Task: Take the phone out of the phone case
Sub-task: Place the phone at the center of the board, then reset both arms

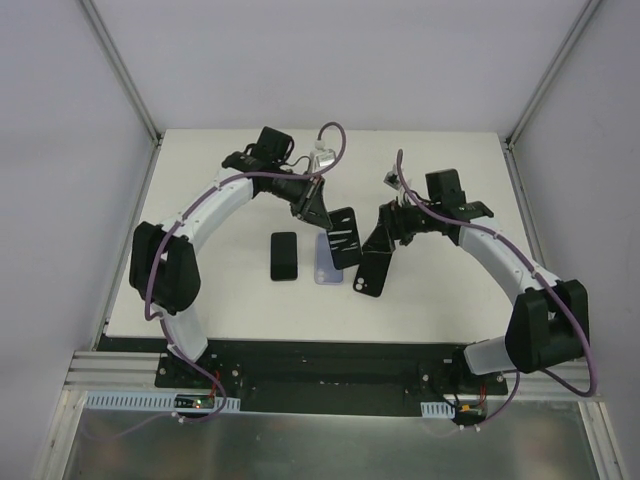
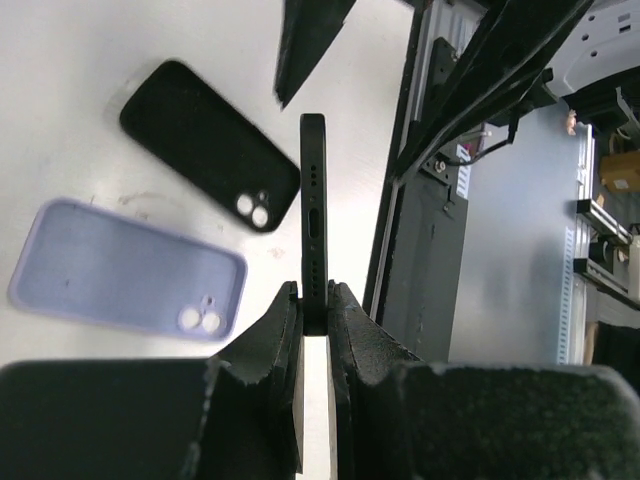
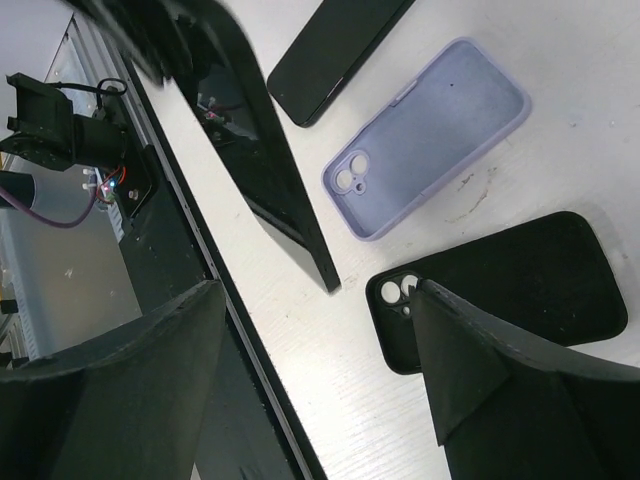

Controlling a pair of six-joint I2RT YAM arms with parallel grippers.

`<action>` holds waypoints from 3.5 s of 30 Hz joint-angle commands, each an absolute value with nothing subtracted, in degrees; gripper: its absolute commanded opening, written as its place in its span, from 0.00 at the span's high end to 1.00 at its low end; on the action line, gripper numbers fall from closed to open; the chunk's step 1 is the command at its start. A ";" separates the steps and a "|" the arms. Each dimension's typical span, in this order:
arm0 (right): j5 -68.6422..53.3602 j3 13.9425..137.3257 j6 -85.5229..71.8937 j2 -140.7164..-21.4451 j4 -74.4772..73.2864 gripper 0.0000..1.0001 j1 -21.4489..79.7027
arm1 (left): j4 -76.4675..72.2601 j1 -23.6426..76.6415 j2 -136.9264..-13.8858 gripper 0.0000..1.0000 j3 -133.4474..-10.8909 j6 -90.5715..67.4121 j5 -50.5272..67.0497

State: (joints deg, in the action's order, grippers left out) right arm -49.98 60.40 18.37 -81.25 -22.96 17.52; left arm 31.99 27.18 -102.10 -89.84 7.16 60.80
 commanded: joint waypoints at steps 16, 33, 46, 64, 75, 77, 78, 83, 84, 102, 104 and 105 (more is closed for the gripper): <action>-52.03 56.60 18.46 -78.84 -20.57 0.18 18.02 | 92.54 0.45 -108.01 1.00 -98.00 49.04 56.09; -50.71 55.28 17.93 -80.16 -19.60 0.17 18.19 | 96.86 -8.53 -117.60 1.00 -96.24 55.99 45.80; -50.98 54.58 17.49 -81.30 -19.16 0.16 18.37 | 87.28 -8.44 -122.34 0.98 -95.28 48.08 39.73; -51.06 54.76 17.31 -82.09 -19.77 0.14 18.28 | 78.14 -7.03 -130.16 0.94 -98.96 41.22 34.02; -51.24 54.84 17.58 -81.83 -20.21 0.14 18.37 | 76.47 -6.68 -137.19 0.86 -108.45 37.62 31.73; -51.24 54.84 17.67 -81.83 -20.30 0.14 18.28 | 75.50 -6.50 -137.90 0.82 -109.33 36.83 30.94; -51.07 54.93 17.58 -81.83 -20.22 0.14 18.28 | 75.15 -6.33 -138.42 0.81 -109.77 36.57 30.59; -50.98 54.93 17.67 -81.83 -20.48 0.13 18.28 | 73.39 -6.15 -139.39 0.73 -111.53 35.16 30.15; -50.89 54.93 17.58 -81.83 -20.48 0.13 18.28 | 72.95 -6.15 -139.39 0.71 -111.71 34.72 29.89; -30.17 53.61 12.84 -73.13 -19.43 0.01 14.07 | 51.71 -9.66 -112.44 0.13 -96.88 24.45 30.33; -27.44 53.61 11.43 -71.99 -19.42 0.01 12.66 | 46.69 -10.54 -106.99 0.13 -92.05 22.25 29.71; -26.29 53.44 10.56 -71.29 -19.34 0.01 11.96 | 44.32 -10.72 -104.53 0.12 -89.85 21.54 29.27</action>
State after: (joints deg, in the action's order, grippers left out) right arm -34.17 54.13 14.57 -74.61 -21.10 14.41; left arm 55.90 -9.02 -115.46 -96.51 26.85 30.96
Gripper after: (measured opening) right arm 0.987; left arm 0.869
